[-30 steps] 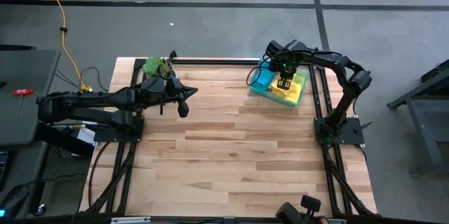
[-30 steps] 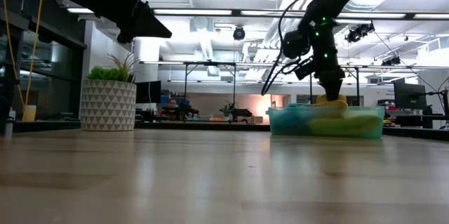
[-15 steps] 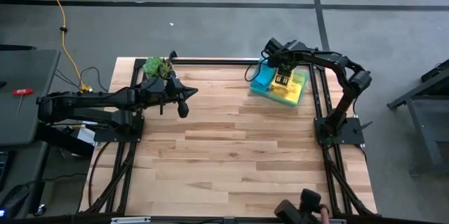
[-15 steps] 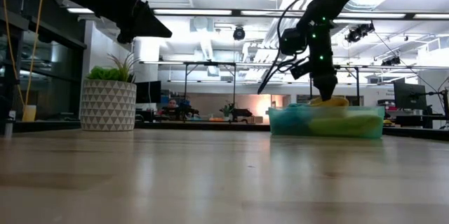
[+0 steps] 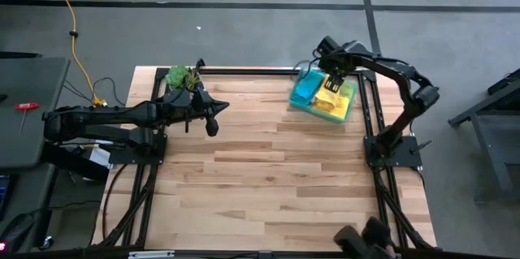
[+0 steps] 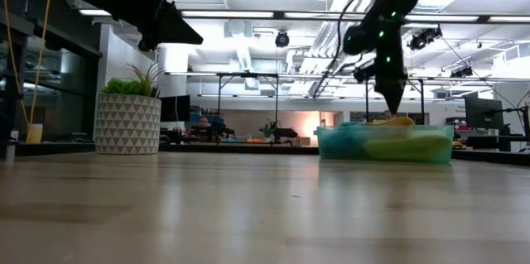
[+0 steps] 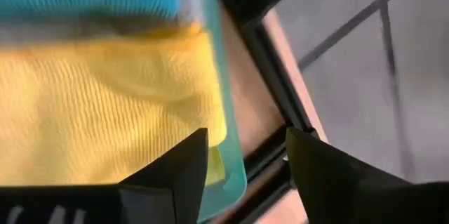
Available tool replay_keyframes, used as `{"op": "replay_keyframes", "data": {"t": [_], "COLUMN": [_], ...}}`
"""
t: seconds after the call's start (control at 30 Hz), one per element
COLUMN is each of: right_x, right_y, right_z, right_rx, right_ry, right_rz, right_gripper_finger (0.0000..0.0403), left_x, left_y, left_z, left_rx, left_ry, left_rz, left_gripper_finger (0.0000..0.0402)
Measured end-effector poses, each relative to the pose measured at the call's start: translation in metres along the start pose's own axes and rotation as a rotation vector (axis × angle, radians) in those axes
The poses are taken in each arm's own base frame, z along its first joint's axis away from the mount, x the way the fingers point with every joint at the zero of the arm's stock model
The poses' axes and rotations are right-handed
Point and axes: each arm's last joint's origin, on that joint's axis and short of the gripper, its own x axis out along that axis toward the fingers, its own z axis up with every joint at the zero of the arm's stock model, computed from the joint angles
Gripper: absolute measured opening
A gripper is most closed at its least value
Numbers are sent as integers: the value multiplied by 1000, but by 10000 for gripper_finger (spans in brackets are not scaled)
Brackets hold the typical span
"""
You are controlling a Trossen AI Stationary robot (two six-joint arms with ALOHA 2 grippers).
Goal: Fold microfiber towels
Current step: Put the yellow towel into the bin
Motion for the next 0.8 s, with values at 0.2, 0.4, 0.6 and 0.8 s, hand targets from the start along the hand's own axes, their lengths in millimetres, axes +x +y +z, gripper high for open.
{"op": "replay_keyframes", "data": {"t": [0.2, 0.4, 0.6, 0.8], "right_x": [-21, -11, 10, 31], "right_y": [-29, -35, -32, -25], "right_z": [-15, -12, -4, 2], "right_rx": [398, 626, 693, 670], "right_ry": [-211, -210, -140, -45], "right_rz": [202, 295, 339, 372], "right_gripper_finger": [142, 15, 4, 1], "left_x": [0, 0, 0, 0], "left_y": [0, 0, 0, 0], "left_z": [0, 0, 0, 0], "left_rx": [0, 0, 0, 0], "left_ry": [0, 0, -1, -1], "left_rz": [3, 4, 6, 6], "left_gripper_finger": [0, 0, 0, 0]}}
